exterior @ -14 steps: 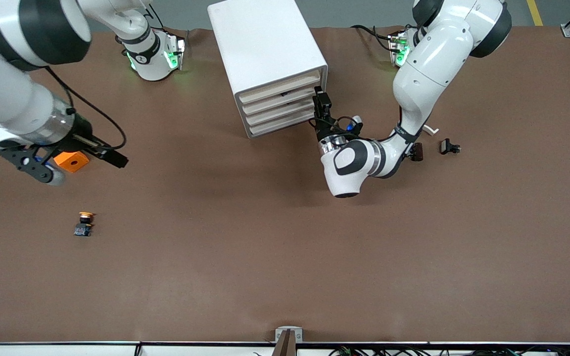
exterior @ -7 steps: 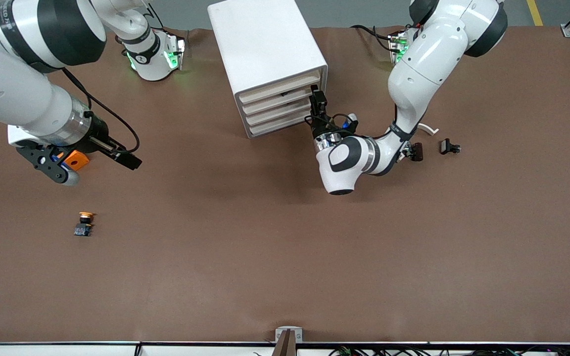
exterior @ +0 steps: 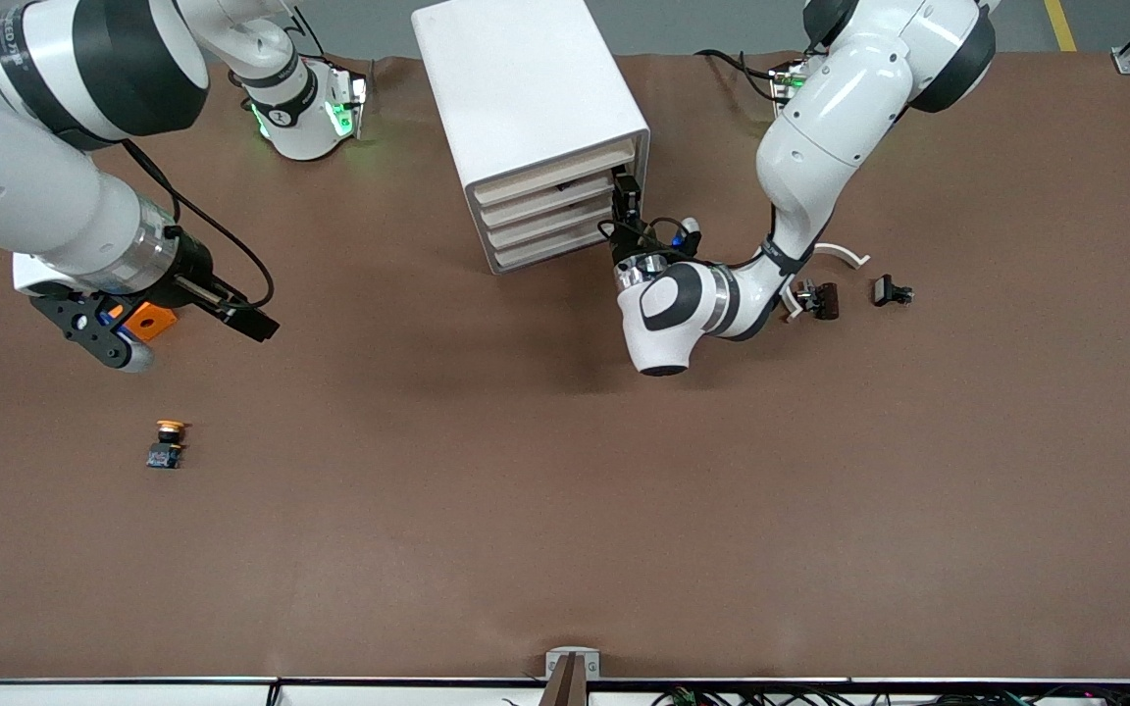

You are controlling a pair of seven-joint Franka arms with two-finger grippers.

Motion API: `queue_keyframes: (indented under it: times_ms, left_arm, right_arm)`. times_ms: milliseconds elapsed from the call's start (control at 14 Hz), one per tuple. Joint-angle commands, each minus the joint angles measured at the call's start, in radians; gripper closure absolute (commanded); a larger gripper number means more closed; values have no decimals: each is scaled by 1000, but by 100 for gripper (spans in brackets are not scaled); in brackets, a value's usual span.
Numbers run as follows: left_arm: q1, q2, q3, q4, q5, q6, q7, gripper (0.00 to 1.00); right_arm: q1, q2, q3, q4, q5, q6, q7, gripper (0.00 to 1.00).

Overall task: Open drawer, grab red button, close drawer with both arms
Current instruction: 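Pull the drawer outward with the left gripper to open it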

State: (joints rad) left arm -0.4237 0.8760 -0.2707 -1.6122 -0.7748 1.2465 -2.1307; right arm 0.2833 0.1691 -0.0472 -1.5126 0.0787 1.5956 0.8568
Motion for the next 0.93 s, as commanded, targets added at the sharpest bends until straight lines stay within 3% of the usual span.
queue_keyframes:
  times_ms: [0, 214, 855]
  left_arm:
    - [-4, 0, -1, -14, -21, 7, -17, 89]
    - [-3, 0, -1, -20, -21, 7, -21, 100]
    - [17, -2, 33, 15, -20, 7, -25, 100]
  right_arm:
    - [-1, 12, 4, 18, 13, -2, 16, 0]
    - [4, 12, 4, 18, 12, -3, 18, 0]
    - [4, 12, 4, 18, 12, -3, 31, 0]
